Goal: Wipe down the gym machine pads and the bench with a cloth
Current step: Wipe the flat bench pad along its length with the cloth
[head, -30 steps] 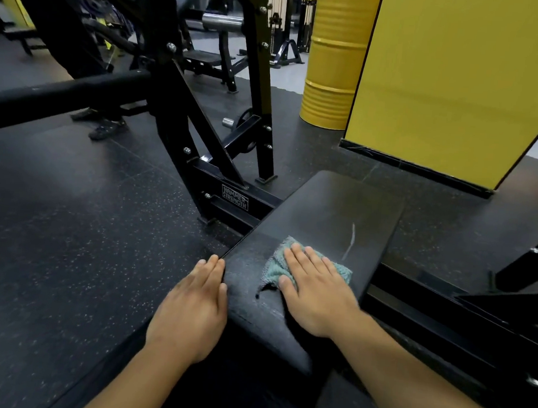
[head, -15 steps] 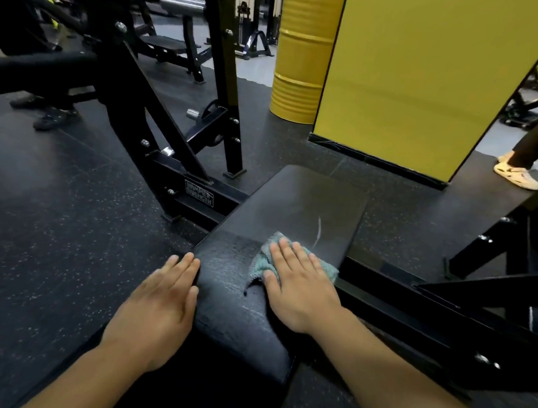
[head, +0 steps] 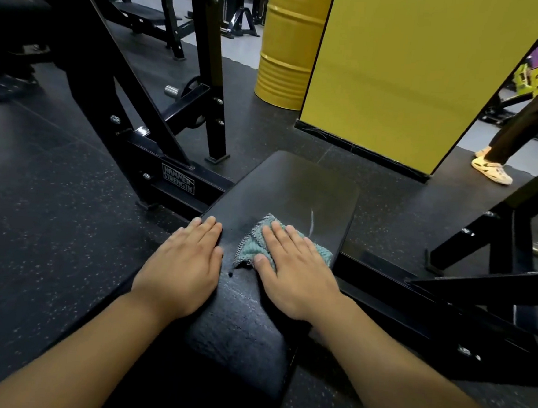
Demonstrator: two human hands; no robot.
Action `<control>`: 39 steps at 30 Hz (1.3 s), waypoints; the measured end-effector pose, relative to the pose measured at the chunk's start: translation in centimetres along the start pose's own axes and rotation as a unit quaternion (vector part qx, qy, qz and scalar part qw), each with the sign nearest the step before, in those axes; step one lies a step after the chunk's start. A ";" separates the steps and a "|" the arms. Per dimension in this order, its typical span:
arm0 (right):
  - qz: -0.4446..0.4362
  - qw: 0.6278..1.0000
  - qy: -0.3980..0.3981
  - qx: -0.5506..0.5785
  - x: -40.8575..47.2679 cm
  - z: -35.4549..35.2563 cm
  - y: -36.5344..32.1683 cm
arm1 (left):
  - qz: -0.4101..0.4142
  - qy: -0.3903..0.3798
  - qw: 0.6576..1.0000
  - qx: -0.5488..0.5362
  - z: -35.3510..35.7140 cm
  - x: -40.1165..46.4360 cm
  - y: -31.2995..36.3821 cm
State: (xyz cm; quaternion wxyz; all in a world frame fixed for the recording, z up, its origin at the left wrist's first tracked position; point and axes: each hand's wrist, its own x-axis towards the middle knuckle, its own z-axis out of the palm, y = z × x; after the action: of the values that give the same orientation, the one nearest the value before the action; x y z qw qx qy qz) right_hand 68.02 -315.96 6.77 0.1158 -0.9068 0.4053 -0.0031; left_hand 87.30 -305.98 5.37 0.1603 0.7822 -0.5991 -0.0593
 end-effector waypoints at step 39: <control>0.032 0.999 -0.026 -0.024 4.3 -1.8 3.8 | 0.010 0.015 1.000 -0.006 0.4 3.5 0.8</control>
State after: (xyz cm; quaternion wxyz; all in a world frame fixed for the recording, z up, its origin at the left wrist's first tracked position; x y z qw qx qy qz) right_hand 67.95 -321.98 7.28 0.1047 -0.8955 0.4312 0.0338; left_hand 87.38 -309.62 5.60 0.1748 0.7762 -0.6037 -0.0499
